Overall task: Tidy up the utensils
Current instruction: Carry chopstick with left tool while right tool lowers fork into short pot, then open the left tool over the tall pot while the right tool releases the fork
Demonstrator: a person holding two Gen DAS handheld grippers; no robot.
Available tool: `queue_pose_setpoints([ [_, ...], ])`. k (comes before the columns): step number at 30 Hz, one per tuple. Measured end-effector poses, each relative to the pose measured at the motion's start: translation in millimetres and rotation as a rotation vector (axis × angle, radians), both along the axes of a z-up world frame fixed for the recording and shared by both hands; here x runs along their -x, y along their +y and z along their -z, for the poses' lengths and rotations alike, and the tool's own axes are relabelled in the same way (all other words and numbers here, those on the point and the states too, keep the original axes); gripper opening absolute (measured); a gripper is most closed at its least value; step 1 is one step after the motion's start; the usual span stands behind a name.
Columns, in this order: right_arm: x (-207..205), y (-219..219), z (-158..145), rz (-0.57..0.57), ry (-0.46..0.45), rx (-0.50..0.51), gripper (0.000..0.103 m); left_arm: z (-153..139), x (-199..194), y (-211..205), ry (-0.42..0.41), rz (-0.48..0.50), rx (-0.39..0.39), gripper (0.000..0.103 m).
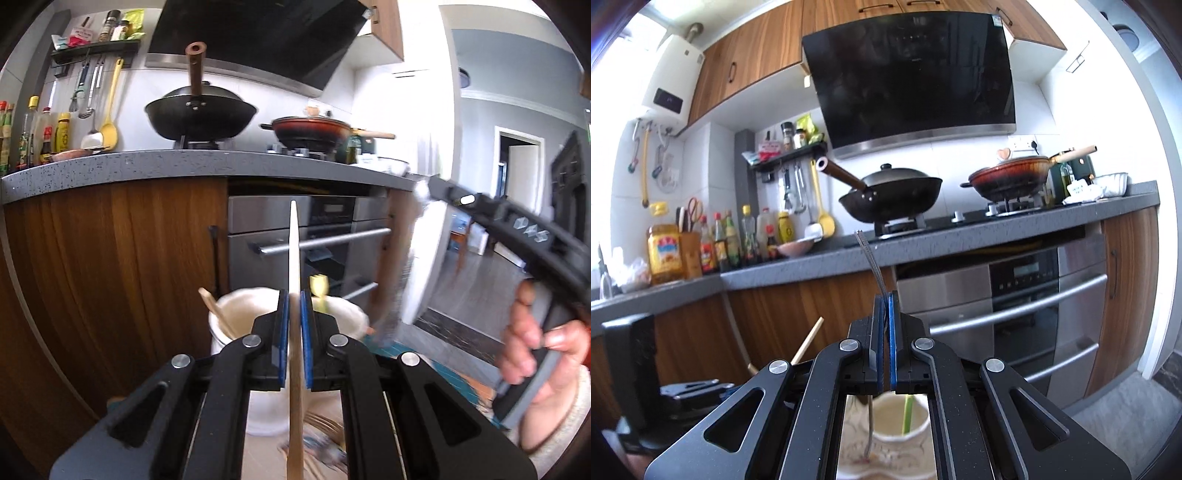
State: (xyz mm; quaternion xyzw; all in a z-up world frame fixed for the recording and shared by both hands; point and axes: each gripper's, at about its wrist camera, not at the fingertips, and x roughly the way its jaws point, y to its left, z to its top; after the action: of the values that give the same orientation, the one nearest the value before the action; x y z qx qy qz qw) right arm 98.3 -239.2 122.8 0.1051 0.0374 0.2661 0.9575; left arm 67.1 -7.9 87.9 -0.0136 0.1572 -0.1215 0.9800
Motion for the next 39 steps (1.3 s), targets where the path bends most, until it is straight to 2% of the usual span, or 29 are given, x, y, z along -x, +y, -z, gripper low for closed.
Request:
queue_pose_setpoints([
  [8, -28.2, 9.8, 4.2, 0.002, 0.012, -0.008, 0.003, -6.5, -32.5, 34.0, -0.047, -0.027, 0.102, 0.006],
  [15, -46.3, 10.1, 17.2, 0.016, 0.063, -0.028, 0.003, -20.6, -62.3, 39.6, -0.086, -0.011, 0.195, 0.006],
  [20, -51.7, 7.4, 25.6, 0.053, 0.063, -0.034, 0.003, -20.5, -79.8, 31.5, -0.117, -0.026, 0.211, 0.006],
  [22, -55.8, 7.3, 30.1, 0.058, 0.07, -0.035, 0.003, -17.2, -80.7, 26.3, -0.14, -0.028, 0.204, 0.006],
  [27, -61.3, 12.3, 38.5, 0.057, 0.086, -0.015, 0.003, -8.4, -75.1, 8.2, -0.194, -0.036, 0.119, 0.006],
  [36, -59.9, 22.5, 49.6, 0.034, 0.099, 0.049, 0.003, -1.2, -54.9, 1.4, -0.201, -0.02, 0.057, 0.006],
  [39, -60.8, 24.2, 55.5, 0.027, 0.114, 0.066, 0.003, 2.4, -51.4, -0.8, -0.169, 0.01, 0.04, 0.006],
])
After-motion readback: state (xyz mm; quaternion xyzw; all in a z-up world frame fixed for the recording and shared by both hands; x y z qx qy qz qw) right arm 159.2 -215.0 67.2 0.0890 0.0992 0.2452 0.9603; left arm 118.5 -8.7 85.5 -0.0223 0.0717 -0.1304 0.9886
